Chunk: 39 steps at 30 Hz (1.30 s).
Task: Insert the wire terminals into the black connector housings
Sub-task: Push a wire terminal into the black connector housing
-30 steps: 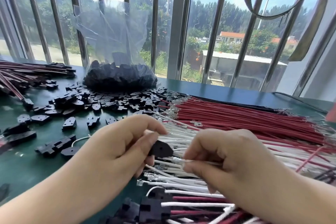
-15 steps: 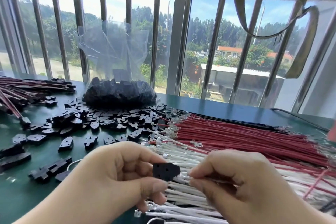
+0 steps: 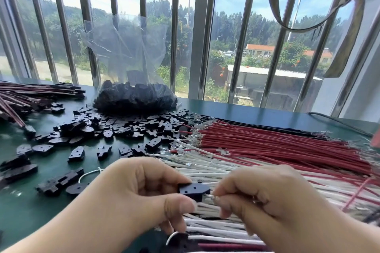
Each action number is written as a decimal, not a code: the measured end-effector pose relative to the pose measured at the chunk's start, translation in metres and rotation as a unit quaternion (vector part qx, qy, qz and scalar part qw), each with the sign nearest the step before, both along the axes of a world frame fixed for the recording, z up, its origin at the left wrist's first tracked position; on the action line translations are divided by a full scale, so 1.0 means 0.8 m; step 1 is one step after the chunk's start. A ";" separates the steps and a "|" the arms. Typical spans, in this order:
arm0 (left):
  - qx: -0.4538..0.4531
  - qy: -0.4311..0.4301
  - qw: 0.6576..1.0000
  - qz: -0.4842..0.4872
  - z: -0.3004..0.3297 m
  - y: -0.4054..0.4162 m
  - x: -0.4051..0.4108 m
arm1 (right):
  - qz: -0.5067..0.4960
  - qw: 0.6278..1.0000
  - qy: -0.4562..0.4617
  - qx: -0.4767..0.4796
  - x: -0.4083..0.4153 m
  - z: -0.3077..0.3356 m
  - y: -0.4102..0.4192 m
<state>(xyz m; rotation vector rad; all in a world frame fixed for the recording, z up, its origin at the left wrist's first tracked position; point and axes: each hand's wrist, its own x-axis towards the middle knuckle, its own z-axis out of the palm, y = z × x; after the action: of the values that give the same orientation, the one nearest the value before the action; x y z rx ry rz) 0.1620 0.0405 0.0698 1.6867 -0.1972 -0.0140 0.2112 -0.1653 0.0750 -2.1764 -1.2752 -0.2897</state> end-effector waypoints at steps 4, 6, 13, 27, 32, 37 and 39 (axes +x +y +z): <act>-0.010 0.003 1.000 0.005 -0.003 -0.002 0.001 | -0.012 1.000 0.001 -0.013 0.001 -0.001 -0.001; -0.015 0.015 1.000 0.005 -0.005 -0.002 0.002 | -0.008 1.000 0.012 -0.020 0.000 -0.001 -0.001; -0.053 0.018 0.998 0.041 -0.010 0.010 0.008 | -0.048 0.998 -0.034 -0.027 0.002 0.001 -0.002; -0.057 0.016 0.998 0.020 -0.010 0.001 0.002 | -0.009 1.000 -0.018 -0.009 0.001 0.001 -0.004; -0.067 0.028 0.997 0.029 -0.007 0.001 0.000 | -0.003 0.999 -0.038 0.018 -0.002 0.002 -0.004; -0.058 0.041 0.997 0.019 -0.007 0.002 -0.001 | -0.009 0.998 -0.068 0.009 -0.004 0.002 -0.004; -0.064 0.046 0.997 0.011 -0.007 0.001 -0.003 | -0.008 0.999 -0.050 0.003 -0.004 0.003 -0.004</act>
<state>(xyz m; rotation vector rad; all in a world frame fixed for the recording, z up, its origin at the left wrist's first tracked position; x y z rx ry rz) 0.1600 0.0413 0.0644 1.5561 -0.1072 -0.0619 0.2076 -0.1683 0.0771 -2.1917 -1.3094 -0.4136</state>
